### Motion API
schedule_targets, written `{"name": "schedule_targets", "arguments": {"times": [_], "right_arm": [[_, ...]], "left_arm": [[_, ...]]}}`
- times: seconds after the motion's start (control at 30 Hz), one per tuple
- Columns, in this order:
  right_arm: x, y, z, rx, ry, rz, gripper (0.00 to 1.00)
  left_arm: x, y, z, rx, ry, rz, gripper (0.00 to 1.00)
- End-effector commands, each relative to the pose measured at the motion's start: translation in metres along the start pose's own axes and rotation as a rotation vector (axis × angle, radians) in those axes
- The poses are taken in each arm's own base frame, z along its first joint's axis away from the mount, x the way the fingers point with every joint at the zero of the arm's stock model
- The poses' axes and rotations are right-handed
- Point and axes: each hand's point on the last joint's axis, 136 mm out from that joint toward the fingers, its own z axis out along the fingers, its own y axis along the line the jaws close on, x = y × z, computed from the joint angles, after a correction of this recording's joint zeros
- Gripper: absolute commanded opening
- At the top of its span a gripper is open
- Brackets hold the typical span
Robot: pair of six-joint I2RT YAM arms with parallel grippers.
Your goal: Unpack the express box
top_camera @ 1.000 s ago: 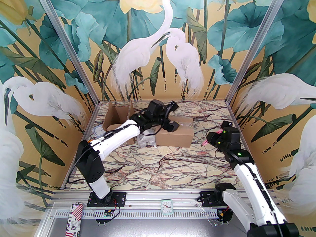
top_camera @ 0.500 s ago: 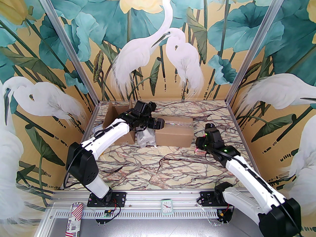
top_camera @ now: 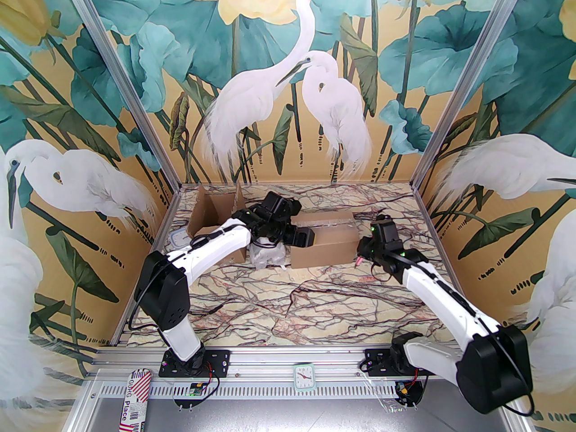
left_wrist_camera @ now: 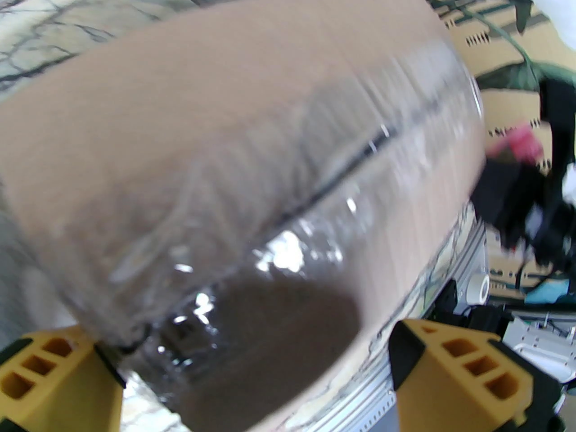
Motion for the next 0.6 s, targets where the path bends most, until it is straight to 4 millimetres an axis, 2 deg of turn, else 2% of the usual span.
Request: {"name": "schedule_targets", "arguments": {"times": [0.0, 0.13, 0.23, 0.3, 0.43, 0.57], "right_arm": [[-0.033, 0.020, 0.002, -0.089, -0.035, 0.015, 0.00], [-0.060, 0.021, 0.017, -0.073, -0.040, -0.006, 0.00], [-0.071, 0.014, 0.027, -0.026, -0.012, -0.025, 0.00], [-0.074, 0.006, 0.027, 0.003, -0.006, -0.027, 0.00], [-0.072, -0.009, 0.009, 0.042, -0.042, -0.023, 0.00], [-0.053, -0.015, -0.002, 0.024, -0.038, -0.003, 0.00]], "left_arm": [[0.009, -0.052, 0.002, 0.143, 0.046, 0.063, 1.00], [0.015, -0.061, -0.001, 0.137, 0.066, 0.108, 0.99], [0.010, -0.052, -0.015, 0.056, 0.038, 0.161, 0.99], [0.005, -0.049, -0.027, 0.017, 0.001, 0.202, 0.99], [-0.012, -0.044, -0.054, -0.006, -0.067, 0.234, 0.99], [-0.035, -0.021, -0.067, -0.025, -0.117, 0.187, 0.99]]}}
